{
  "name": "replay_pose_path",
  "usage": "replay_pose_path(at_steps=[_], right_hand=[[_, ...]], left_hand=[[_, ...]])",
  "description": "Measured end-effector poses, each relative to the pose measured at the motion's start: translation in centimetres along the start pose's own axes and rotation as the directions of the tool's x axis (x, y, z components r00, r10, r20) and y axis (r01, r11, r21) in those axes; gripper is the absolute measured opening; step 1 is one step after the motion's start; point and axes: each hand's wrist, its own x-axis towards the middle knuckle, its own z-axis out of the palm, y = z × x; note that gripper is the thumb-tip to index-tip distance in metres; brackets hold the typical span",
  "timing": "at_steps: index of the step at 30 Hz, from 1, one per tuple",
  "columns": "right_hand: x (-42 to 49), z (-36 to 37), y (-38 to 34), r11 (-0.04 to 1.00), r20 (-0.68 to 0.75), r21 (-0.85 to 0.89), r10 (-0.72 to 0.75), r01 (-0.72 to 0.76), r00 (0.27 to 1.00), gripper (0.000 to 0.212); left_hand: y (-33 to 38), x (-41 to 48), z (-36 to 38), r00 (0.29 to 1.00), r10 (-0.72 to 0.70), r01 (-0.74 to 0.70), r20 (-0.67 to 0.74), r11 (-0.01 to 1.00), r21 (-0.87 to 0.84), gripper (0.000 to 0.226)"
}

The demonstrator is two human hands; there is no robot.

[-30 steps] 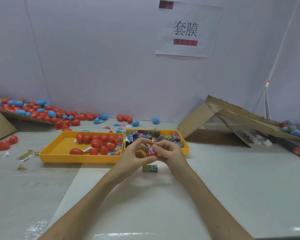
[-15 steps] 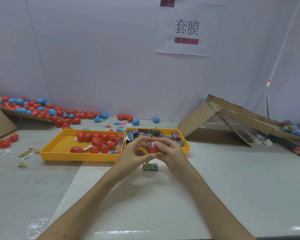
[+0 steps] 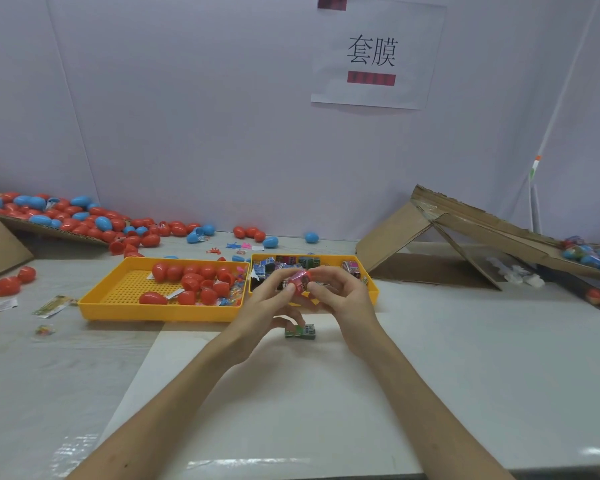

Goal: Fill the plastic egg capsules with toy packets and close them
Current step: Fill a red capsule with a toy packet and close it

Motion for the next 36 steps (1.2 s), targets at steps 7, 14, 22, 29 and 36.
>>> replay_pose_path(at_steps=[7,14,22,29,36], right_hand=[[-0.08,0.23,-0.14,1.0,-0.054,-0.003,0.022,-0.022,0.998,0.022],[-0.11,0.31,-0.04,0.999,-0.058,0.046,0.032,-0.029,0.998,0.02],[-0.04,0.14,0.03,0.996,-0.046,0.089,0.017,-0.013,0.999,0.019],[-0.04,0.18,0.0,0.999,-0.062,0.054,0.003,0.0,0.998,0.014],[-0.15,0.44,0.07,0.998,-0.062,-0.055,-0.024,0.021,0.998,0.025]], left_hand=[[0.41,-0.23,0.06,0.991,0.076,-0.08,-0.109,0.996,-0.029,0.034],[0.39,-0.32,0.02,0.993,0.024,-0.039,-0.112,0.99,-0.132,0.031],[0.51,-0.4,0.15,0.993,0.01,-0.033,-0.12,0.981,-0.191,0.03],[0.32,-0.25,0.12,0.989,-0.001,-0.023,-0.146,0.986,-0.167,0.028],[0.11,0.02,0.17,0.991,-0.035,0.017,-0.133,0.991,-0.134,0.038]])
